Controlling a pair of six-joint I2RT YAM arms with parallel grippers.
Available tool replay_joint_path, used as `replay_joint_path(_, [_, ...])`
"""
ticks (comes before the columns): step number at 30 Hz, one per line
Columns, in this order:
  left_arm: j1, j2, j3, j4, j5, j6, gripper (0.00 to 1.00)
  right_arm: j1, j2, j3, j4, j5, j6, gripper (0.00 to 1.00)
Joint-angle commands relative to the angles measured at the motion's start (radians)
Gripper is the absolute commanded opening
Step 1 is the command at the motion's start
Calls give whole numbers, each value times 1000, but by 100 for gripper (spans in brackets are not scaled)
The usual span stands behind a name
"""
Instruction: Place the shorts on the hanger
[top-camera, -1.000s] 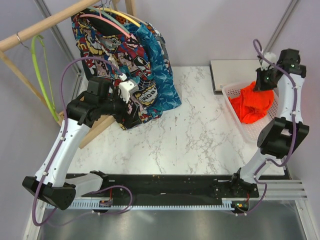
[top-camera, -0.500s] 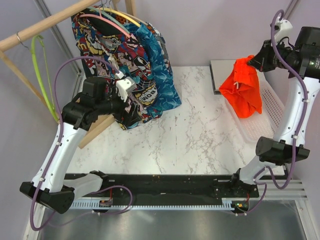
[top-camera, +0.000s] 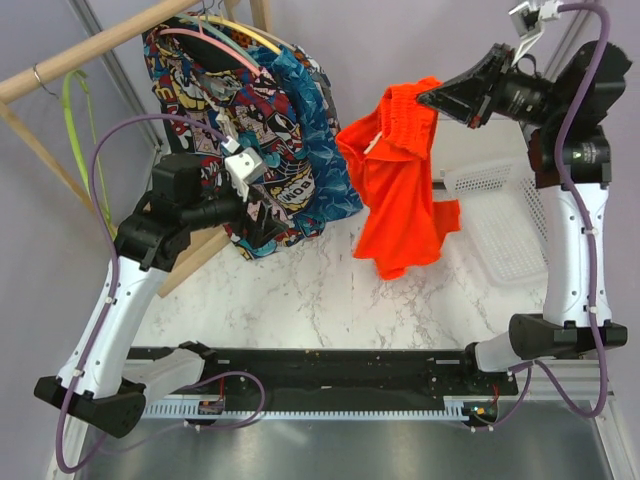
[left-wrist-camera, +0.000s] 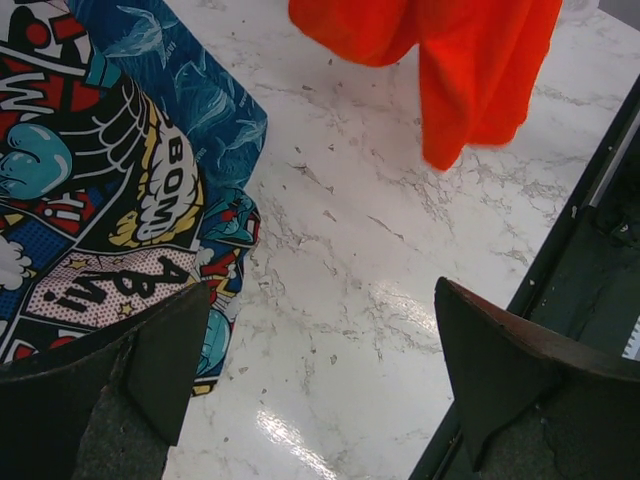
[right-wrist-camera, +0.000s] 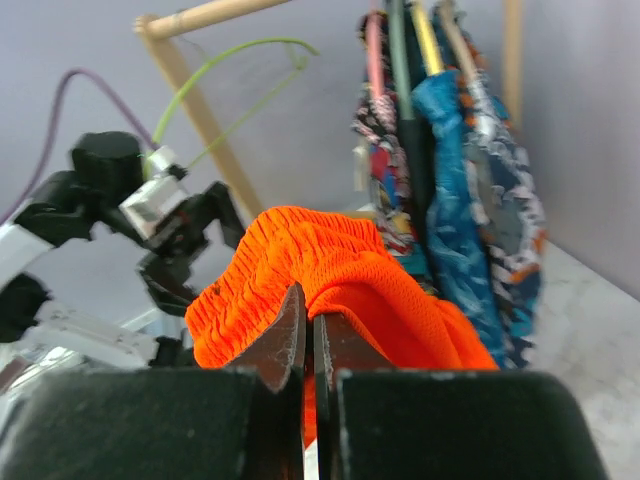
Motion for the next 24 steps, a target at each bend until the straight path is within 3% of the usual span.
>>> replay_joint_path(1, [-3, -45, -20, 50, 63, 11, 99, 69, -69, -251, 275, -119, 171, 0])
replay_joint_path(4, [-3, -84, -77, 38, 72, 86, 100, 100, -172, -569, 269, -176, 81, 2])
replay_joint_path(7, [-4, -93, -141, -17, 77, 188, 99, 108, -261, -837, 160, -191, -51, 6])
replay_joint_path(8, [-6, -88, -158, -33, 74, 246, 99, 108, -281, -878, 95, -181, -232, 6])
replay_joint_path(9, [-10, -82, -195, -49, 71, 280, 97, 108, -278, -897, -163, -153, -365, 7])
replay_joint_path(11, [-32, -79, -243, -63, 51, 374, 93, 132, -228, -898, -451, -46, -824, 9])
replay_joint_path(12, [-44, -79, -294, -56, 49, 403, 90, 138, -208, -901, -625, 0, -916, 9])
replay_joint_path(17, [-87, -88, -466, 135, 104, 562, 88, 135, -166, -986, -669, 207, -966, 5])
replay_joint_path(24, [-211, 49, -525, 404, 15, 650, 78, 134, -140, -966, -644, 405, -923, 6])
